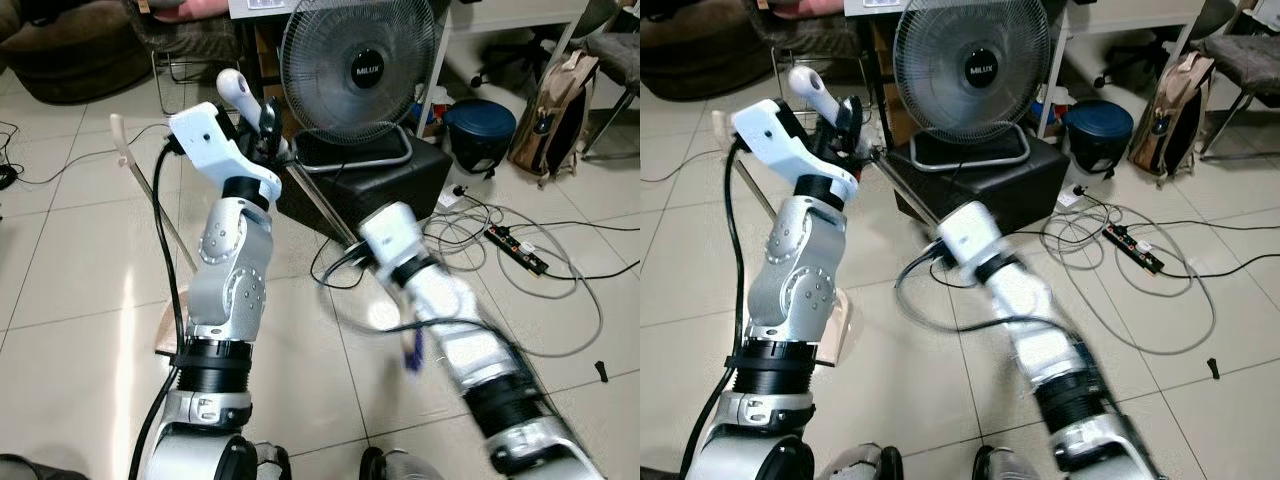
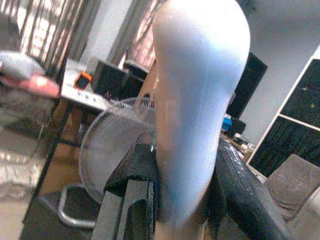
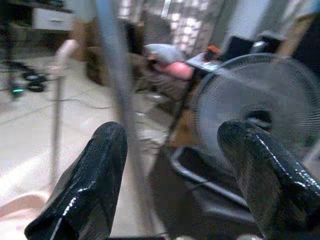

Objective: Sweep floor

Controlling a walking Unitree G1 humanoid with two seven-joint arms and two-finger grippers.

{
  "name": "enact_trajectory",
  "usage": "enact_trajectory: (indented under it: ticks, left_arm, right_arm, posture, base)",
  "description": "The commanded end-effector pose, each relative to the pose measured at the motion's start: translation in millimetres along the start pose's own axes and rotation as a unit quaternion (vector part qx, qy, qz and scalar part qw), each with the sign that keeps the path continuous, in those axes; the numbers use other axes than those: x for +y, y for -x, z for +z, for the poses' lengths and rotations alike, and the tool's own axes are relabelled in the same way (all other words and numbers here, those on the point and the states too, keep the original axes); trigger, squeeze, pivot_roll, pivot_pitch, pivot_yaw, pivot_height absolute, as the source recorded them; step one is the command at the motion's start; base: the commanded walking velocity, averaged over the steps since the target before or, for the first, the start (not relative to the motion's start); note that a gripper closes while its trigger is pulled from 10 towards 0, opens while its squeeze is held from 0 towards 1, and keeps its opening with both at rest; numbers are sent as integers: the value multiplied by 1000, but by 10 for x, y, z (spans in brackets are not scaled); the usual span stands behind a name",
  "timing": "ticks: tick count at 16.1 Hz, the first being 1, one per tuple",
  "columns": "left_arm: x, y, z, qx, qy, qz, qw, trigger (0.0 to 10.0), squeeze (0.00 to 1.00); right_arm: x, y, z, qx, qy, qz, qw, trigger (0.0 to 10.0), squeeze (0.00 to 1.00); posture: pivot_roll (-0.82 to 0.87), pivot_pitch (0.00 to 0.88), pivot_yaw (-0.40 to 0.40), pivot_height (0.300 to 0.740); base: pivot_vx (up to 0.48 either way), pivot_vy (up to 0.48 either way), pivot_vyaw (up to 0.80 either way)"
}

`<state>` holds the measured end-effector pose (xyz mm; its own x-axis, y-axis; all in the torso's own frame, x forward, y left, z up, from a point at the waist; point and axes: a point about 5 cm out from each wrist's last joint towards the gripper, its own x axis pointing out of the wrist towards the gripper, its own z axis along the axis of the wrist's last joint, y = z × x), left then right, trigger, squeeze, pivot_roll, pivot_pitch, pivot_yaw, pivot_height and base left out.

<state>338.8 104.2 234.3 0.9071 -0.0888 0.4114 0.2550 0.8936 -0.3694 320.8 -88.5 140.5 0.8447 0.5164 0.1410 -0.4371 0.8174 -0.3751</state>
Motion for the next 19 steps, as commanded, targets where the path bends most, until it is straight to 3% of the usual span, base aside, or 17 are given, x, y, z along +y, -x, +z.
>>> enact_trajectory:
  ticks: [1, 3, 4, 6, 7, 8, 9, 10, 11, 12, 14, 19]
  left_arm:
    - [-58, -25, 85, -23, -46, -37, 998, 0, 0]
    - [8, -26, 97, -23, -76, -31, 996, 0, 0]
    - [124, -27, 122, -24, -108, -22, 994, 0, 0]
    - [227, -23, 140, -23, -126, -9, 992, 0, 0]
    - [352, 11, 173, -19, -156, 2, 988, 0, 0]
    - [392, 25, 183, -18, -164, 6, 986, 0, 0]
    - [490, 99, 249, -20, -176, 18, 984, 0, 0]
    - [538, 154, 264, -15, -179, 22, 983, 5176, 0]
    - [574, 193, 261, -9, -185, 24, 982, 9412, 0]
    - [761, 350, 227, 15, -214, 51, 975, 10000, 0]
    - [1052, 597, 187, 57, -259, 116, 957, 10000, 0]
    - [1142, 875, -11, 108, -265, 147, 947, 10000, 0]
  right_arm:
    - [-48, 78, 52, -13, -6, -20, 1000, 10000, 0]
    - [-111, 144, 164, -46, -27, -36, 998, 10000, 0]
    - [-147, 212, 244, -65, -54, -42, 995, 10000, 0]
    - [-180, 284, 273, -67, -62, -50, 995, 10000, 0]
    - [-267, 402, 187, -32, -54, -78, 995, 10000, 0]
    - [-295, 447, 159, -19, -52, -88, 995, 10000, 0]
    - [-397, 600, 62, 21, -48, -126, 991, 10000, 0]
    - [-431, 659, 31, 33, -43, -141, 989, 10000, 0]
    - [-445, 690, 24, 37, -43, -147, 988, 10000, 0]
    - [-471, 773, 7, 43, -58, -168, 983, 10000, 1000]
    - [-475, 886, -6, 55, -74, -184, 978, 10000, 1000]
    - [-401, 903, 34, 38, -93, -156, 983, 10000, 1000]
  posture:
    - [-21, 120, 11, 740]
    - [-18, 125, 9, 740]
    - [-15, 125, 1, 740]
    - [-12, 124, -3, 740]
    - [-3, 123, -7, 740]
    - [-1, 122, -5, 740]
    - [3, 123, 4, 740]
    - [-1, 123, 15, 740]
    - [-1, 123, 15, 740]
    - [-9, 127, 26, 740]
    - [-2, 128, 18, 740]
    - [-7, 127, 5, 740]
  base:
    - [0, 0, 0]
    - [0, 0, 0]
    - [0, 0, 0]
    - [0, 0, 0]
    - [0, 0, 0]
    - [0, 0, 0]
    - [0, 0, 0]
    - [0, 0, 0]
    - [0, 0, 0]
    - [0, 0, 0]
    - [0, 0, 0]
    - [0, 0, 0]
